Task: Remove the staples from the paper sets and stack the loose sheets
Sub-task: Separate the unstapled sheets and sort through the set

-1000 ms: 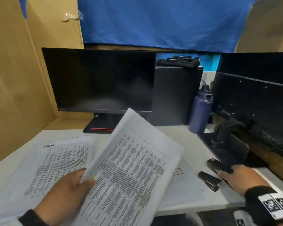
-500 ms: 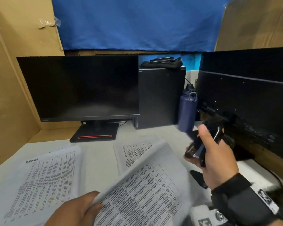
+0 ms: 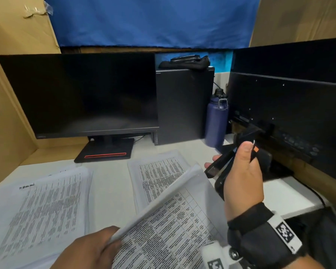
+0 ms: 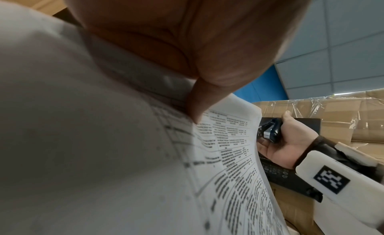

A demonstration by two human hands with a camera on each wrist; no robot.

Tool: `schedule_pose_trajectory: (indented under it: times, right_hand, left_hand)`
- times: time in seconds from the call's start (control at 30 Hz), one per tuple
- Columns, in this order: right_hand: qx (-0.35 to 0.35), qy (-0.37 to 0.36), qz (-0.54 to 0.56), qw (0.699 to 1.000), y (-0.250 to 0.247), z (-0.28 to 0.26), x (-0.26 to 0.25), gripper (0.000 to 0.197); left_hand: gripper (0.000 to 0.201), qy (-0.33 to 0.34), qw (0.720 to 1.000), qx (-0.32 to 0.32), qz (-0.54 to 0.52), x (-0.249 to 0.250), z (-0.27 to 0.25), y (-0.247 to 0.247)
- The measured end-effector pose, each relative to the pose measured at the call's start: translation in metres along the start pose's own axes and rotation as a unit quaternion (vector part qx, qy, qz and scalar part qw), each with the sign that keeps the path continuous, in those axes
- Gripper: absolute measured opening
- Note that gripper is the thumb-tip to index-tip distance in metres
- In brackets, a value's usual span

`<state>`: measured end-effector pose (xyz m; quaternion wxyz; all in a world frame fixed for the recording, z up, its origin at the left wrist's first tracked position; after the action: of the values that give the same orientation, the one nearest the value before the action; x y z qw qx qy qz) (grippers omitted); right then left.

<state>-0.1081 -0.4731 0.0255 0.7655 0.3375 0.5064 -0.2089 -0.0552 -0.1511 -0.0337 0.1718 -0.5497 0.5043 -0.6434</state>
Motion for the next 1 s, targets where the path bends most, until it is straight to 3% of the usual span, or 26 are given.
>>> schedule_pose_trajectory:
  times: [0.17, 0.37, 0.47, 0.6, 0.73, 0.83, 0.93, 1.0]
  right_hand:
    - [-0.007, 0.010, -0.077, 0.997, 0.002, -0.004, 0.011, 0.068]
    - [-0.008, 0.008, -0.130, 0.992, 0.003, -0.006, 0.010, 0.052]
    - [-0.019, -0.005, -0.150, 0.988, 0.003, -0.007, 0.005, 0.057]
    - [-0.034, -0.029, -0.179, 0.983, 0.001, -0.006, 0.001, 0.066]
    - [-0.071, -0.027, -0.182, 0.980, 0.004, 0.005, -0.003, 0.047]
    - [-0.128, 0.043, -0.139, 0.981, -0.002, 0.027, 0.007, 0.018]
    - [-0.123, 0.129, -0.255, 0.950, -0.033, 0.053, 0.024, 0.035]
    - [-0.151, 0.167, -0.373, 0.900, -0.050, 0.063, 0.033, 0.025]
  left_hand:
    - [0.005, -0.005, 1.000, -0.005, 0.003, 0.004, 0.000, 0.005]
    - [0.020, 0.008, 1.000, -0.014, -0.009, 0.011, -0.004, 0.010]
    - [0.009, 0.021, 0.999, -0.026, 0.008, 0.016, -0.004, 0.015]
    - [0.011, 0.029, 0.999, -0.036, 0.029, 0.025, -0.006, 0.024]
    - [0.008, 0.022, 1.000, -0.013, 0.019, 0.025, -0.006, 0.027]
    - [0.007, -0.015, 1.000, 0.005, -0.021, 0.012, 0.000, 0.019]
    - [0.011, -0.043, 0.993, 0.056, -0.099, 0.001, 0.009, -0.002]
    - [0.012, -0.059, 0.980, 0.079, -0.175, -0.003, 0.024, -0.008]
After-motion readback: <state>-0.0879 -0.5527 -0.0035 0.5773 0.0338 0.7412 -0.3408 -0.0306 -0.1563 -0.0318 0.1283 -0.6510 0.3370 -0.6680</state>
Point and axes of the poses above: each hand's wrist, its own z-axis towards the middle knuckle, its own y-axis out of the palm, x = y × z, the point moved 7 cm from there along z, towards the middle knuckle, and after that the axes turned 9 degrees about -x, right-handed, at the moved point
